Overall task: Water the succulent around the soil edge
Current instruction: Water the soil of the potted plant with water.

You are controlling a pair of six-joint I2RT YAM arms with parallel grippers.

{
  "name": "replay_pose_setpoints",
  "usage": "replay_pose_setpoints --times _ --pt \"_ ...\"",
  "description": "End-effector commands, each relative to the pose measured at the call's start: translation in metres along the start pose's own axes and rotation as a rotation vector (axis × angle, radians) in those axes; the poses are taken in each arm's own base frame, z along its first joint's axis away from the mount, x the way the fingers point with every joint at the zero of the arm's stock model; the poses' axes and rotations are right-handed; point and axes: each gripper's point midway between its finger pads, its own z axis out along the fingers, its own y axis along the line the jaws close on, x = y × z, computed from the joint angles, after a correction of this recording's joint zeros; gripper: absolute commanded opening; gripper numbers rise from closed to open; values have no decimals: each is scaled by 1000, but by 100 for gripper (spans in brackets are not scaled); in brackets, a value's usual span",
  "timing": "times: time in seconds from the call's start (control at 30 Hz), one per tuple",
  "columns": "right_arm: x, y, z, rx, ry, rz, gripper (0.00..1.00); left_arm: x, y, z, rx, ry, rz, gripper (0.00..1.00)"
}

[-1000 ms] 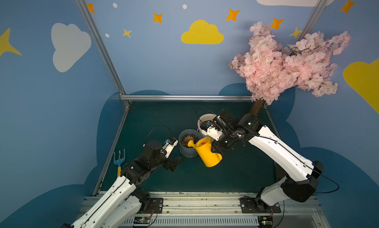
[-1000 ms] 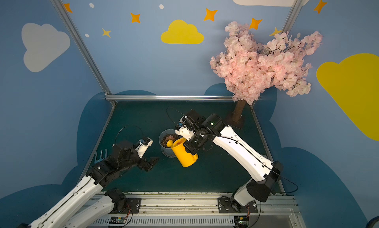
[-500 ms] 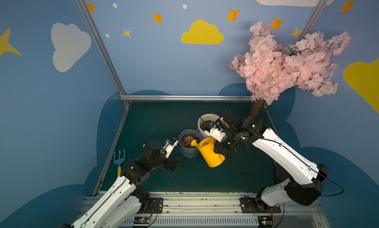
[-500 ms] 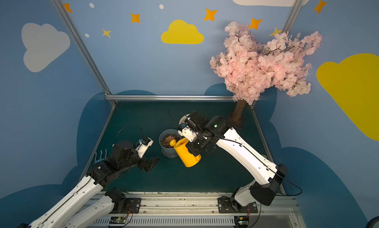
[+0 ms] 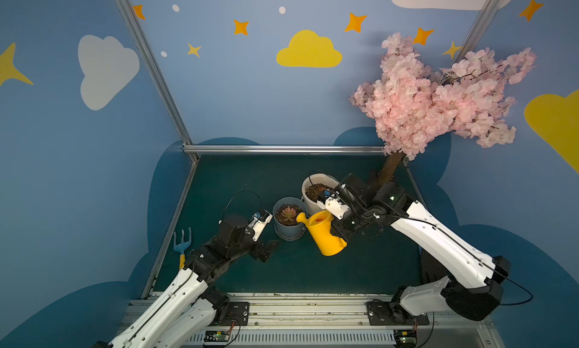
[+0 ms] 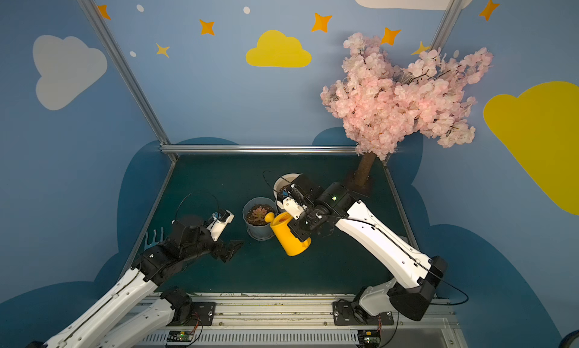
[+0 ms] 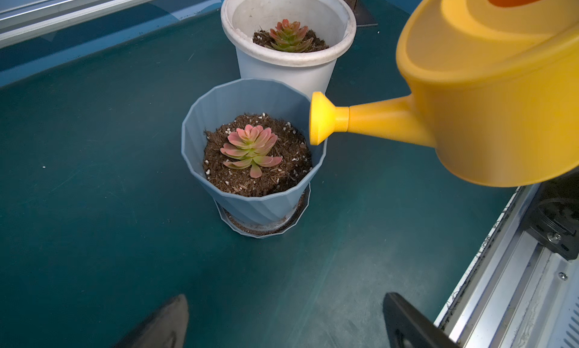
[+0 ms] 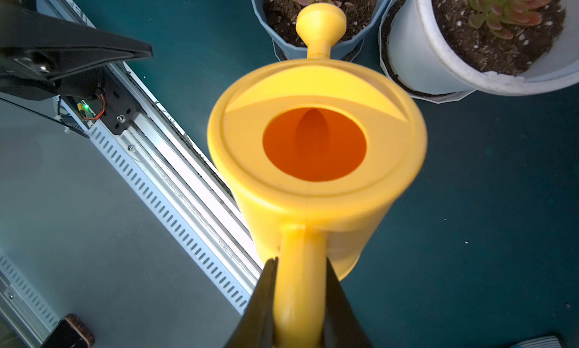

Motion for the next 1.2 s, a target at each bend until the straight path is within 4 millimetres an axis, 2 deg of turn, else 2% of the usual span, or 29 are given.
replay_pose_setpoints --times 0.0,0.17,0.47,0.67,0.9,1.17 --pt "-15 1 -13 7 -135 12 0 -2 -4 -2 20 -8 11 100" --pt "-21 -1 -19 11 -269 11 0 -1 -5 -2 23 -6 10 100" --pt "-23 -1 -15 -14 -456 11 0 -1 -6 -2 24 -3 11 100" --pt "-25 -5 -20 2 -624 3 0 -1 -6 -3 21 -8 16 100" --pt "-31 -12 -53 36 -857 9 0 -7 -8 -4 33 -34 19 100" --pt "-27 -44 -74 216 -819 84 0 -29 -16 -8 82 -89 -49 100"
